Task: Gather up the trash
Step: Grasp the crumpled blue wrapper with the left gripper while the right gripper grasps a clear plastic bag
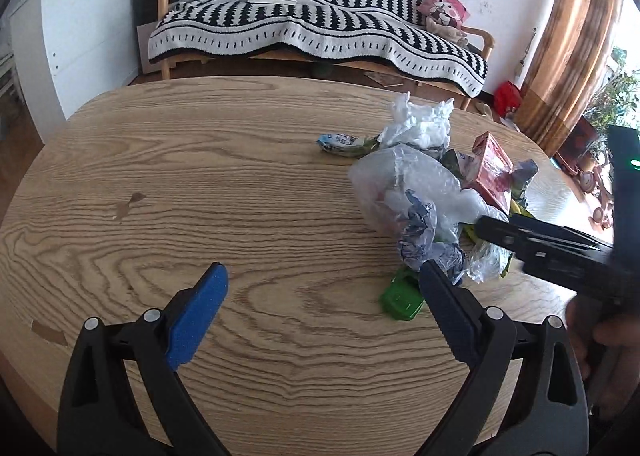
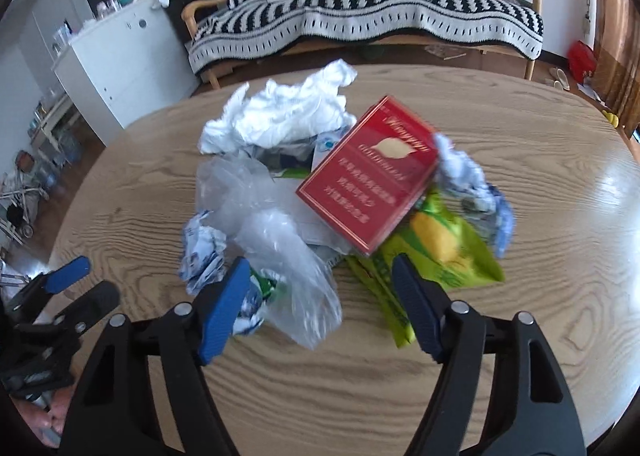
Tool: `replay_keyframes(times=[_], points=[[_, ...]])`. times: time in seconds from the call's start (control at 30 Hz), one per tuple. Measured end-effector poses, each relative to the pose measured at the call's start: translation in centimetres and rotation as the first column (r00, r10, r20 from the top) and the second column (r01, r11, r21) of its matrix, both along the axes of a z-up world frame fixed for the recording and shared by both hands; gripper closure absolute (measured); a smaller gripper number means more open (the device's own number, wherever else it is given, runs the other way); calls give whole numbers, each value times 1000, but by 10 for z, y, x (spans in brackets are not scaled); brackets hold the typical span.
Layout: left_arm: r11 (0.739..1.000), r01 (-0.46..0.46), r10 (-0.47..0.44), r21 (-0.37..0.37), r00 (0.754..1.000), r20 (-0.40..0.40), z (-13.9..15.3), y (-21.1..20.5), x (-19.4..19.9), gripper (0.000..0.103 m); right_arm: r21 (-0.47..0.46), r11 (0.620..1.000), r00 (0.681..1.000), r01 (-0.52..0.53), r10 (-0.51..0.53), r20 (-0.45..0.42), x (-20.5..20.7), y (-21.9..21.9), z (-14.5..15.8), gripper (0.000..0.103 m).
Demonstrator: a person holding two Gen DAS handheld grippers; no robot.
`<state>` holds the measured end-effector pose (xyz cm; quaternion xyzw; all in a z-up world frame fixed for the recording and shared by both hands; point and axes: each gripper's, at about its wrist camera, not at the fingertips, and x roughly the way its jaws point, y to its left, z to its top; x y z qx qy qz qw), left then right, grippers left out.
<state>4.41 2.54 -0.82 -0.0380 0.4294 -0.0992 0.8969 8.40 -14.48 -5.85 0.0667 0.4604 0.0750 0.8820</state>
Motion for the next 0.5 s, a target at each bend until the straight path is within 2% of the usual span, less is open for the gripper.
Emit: replay_keyframes(times=[0.07,0.1,0.13,0.23,0.33,0.5], points=[[1000,13,-13,5,1000,0,-4,-3,0,10,-8,1000,1000,-6,6,-16,9,6,-8,40],[1000,21,-21,8,1000,-2,-5,-5,2,10,-11,1000,1000,-6,6,-17,14,9,-11,48],[1000,27,-27,11,1000,-1,-7,-8,1,10,-7,1000,1000,-10,10,-22,15,10,-12,62],[999,47,-47,25,999,-4,-11,-14,4,10,37,999,1000,-24,24,-6,13,9,-5,86],[998,62,-62,25,998,-14,-14,-21,8,10,84,996,998,-33,28,54,4,1,14,94],[996,88,-88,19,996,-25,-19,-36,16,10,176,984,983,-37,4,184,-22,-22,50,96]])
